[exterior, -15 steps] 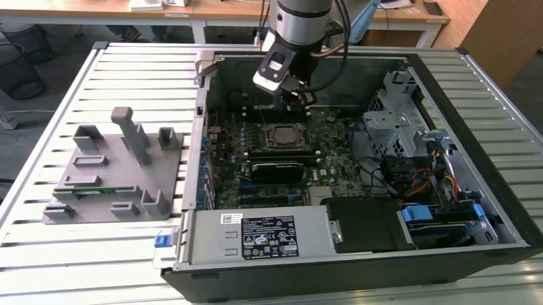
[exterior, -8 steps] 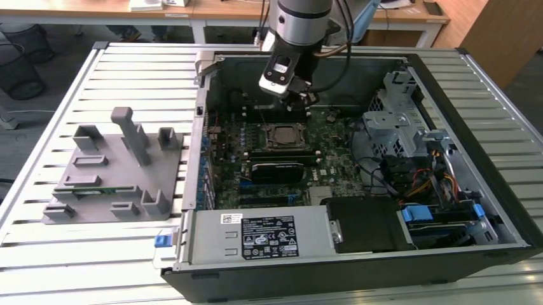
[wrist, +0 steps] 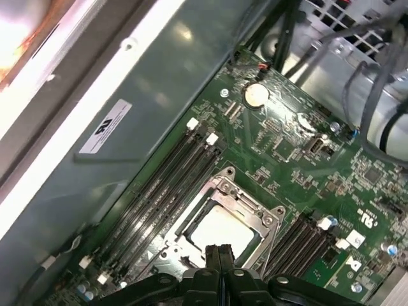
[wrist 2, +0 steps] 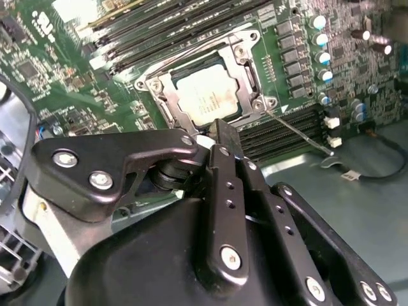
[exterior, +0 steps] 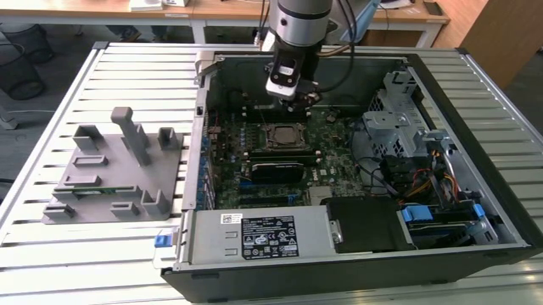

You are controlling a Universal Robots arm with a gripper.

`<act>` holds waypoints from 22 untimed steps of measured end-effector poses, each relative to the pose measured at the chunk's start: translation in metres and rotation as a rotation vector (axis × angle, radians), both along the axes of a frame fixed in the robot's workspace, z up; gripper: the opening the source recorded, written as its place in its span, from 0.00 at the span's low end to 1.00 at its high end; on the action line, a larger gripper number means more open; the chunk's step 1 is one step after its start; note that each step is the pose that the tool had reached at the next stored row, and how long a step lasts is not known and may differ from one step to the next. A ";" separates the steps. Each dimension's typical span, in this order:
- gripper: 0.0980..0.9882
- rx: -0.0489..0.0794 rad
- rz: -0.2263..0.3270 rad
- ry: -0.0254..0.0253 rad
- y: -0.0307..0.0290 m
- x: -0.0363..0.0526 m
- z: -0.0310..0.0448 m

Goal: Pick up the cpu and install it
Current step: 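Install the first cpu locking lever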

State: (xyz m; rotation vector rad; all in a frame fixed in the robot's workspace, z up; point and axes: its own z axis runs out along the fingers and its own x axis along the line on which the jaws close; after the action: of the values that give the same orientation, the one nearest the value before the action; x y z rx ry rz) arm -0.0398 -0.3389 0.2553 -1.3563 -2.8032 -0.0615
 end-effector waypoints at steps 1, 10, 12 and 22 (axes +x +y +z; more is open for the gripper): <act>0.01 0.000 0.017 -0.0012 0.0000 0.0000 -0.0001; 0.01 0.001 0.079 -0.0030 0.0002 0.0000 0.0074; 0.01 0.001 0.082 -0.0030 0.0002 0.0000 0.0120; 0.01 0.001 0.247 -0.0029 0.0002 0.0000 0.0124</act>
State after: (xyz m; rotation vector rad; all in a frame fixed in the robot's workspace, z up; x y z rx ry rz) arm -0.0398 -0.3388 0.2677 -0.9994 -2.9466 -0.0597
